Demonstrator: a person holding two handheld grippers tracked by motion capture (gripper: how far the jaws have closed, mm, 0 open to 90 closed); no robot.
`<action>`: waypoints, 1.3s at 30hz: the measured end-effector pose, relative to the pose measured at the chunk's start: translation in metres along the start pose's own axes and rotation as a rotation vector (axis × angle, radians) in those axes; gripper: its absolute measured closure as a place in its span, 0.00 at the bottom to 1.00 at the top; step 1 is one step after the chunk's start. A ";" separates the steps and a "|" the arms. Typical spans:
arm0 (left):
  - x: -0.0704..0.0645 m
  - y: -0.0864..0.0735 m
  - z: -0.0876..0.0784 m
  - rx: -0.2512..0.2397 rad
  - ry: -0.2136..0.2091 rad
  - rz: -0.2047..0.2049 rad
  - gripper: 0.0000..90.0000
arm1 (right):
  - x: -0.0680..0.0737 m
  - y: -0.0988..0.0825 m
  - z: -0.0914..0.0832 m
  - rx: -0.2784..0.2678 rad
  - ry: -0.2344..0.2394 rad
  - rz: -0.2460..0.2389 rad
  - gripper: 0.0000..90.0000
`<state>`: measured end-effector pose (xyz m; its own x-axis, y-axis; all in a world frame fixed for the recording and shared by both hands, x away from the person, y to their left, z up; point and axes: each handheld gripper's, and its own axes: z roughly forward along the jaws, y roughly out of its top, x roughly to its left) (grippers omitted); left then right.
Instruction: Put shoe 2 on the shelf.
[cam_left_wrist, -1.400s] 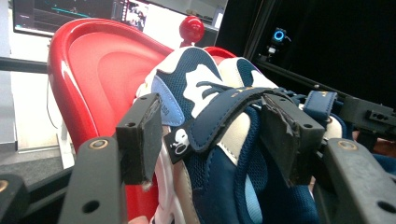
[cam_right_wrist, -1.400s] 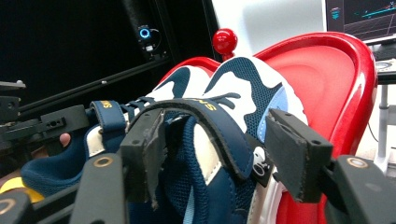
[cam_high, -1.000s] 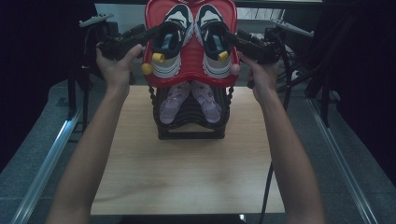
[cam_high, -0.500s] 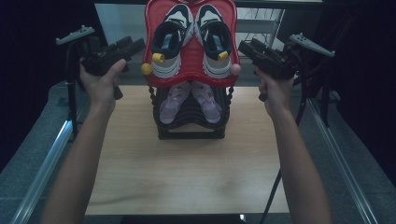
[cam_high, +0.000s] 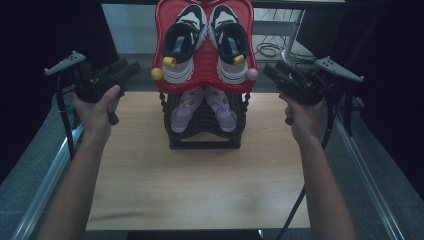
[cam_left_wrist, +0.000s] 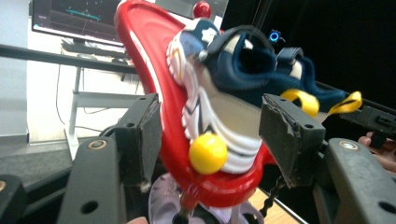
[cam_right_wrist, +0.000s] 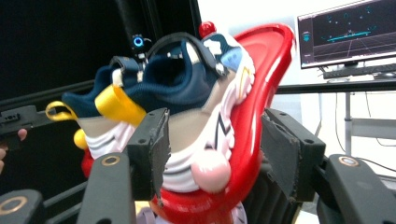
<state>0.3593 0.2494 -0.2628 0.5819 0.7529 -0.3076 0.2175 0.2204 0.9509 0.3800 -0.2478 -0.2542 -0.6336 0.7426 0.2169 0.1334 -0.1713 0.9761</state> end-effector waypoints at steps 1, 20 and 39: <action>0.001 -0.003 -0.001 0.003 0.001 -0.003 0.43 | -0.001 -0.003 0.000 0.006 0.000 0.005 0.47; 0.008 -0.071 -0.025 0.082 0.027 0.014 0.42 | -0.017 -0.071 -0.036 0.055 -0.004 0.087 0.44; 0.035 -0.193 -0.050 0.246 0.069 -0.068 0.42 | -0.051 -0.201 -0.073 0.216 -0.017 0.167 0.43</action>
<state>0.2988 0.2643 -0.4550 0.5060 0.7840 -0.3596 0.4433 0.1212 0.8882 0.3297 -0.2981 -0.4618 -0.5769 0.7267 0.3731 0.3950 -0.1516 0.9061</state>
